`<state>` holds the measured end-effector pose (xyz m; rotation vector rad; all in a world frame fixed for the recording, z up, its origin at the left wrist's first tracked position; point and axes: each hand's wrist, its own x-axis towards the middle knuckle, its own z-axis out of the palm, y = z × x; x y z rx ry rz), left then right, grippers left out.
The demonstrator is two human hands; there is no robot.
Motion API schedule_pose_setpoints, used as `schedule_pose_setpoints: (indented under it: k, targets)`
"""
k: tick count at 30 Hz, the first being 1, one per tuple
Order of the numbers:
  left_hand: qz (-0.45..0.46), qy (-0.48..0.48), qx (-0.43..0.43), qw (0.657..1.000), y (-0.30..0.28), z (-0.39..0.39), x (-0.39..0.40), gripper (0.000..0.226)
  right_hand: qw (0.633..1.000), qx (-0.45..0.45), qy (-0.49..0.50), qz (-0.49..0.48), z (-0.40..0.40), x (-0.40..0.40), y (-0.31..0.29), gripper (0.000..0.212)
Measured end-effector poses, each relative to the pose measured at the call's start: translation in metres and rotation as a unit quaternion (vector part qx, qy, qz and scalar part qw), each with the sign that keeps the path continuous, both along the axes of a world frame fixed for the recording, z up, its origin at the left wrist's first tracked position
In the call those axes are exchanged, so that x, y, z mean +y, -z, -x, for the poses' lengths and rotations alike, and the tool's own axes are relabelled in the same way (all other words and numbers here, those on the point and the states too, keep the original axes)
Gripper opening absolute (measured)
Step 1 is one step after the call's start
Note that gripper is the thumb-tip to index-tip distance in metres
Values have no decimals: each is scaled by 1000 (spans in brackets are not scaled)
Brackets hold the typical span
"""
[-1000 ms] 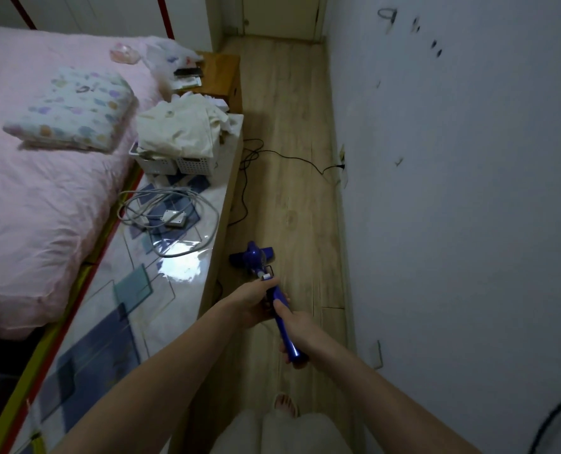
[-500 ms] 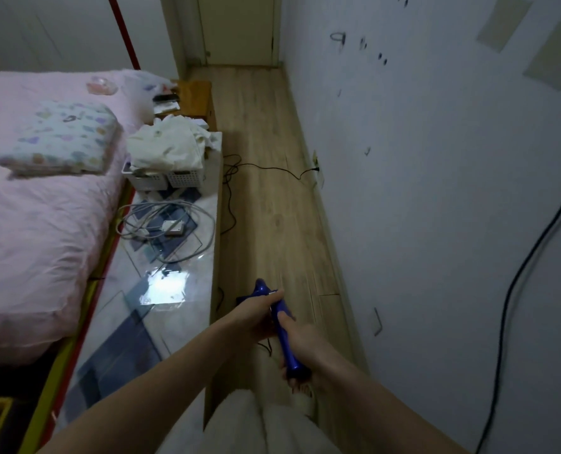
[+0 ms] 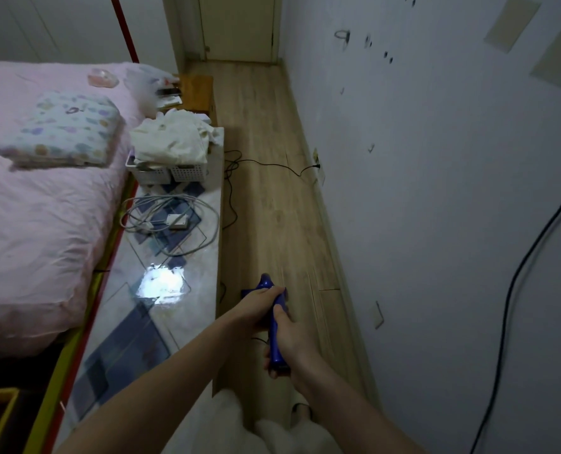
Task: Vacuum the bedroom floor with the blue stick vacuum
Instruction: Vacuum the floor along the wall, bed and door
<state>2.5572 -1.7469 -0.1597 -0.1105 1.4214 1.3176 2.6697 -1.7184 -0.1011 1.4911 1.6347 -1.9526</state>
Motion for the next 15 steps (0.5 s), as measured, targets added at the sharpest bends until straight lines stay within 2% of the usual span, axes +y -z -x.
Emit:
schedule_pose_setpoints:
  k: [5, 7, 15]
  targets:
    - [16, 16, 33, 999, 9, 9, 8, 27, 999, 30, -8, -20, 8, 8, 16, 43]
    - [17, -1, 16, 1000, 11, 15, 15, 18, 999, 31, -15, -29, 14, 16, 22, 45]
    - [43, -74, 0, 996, 19, 59, 65, 10, 996, 10, -85, -35, 64, 75, 50, 46]
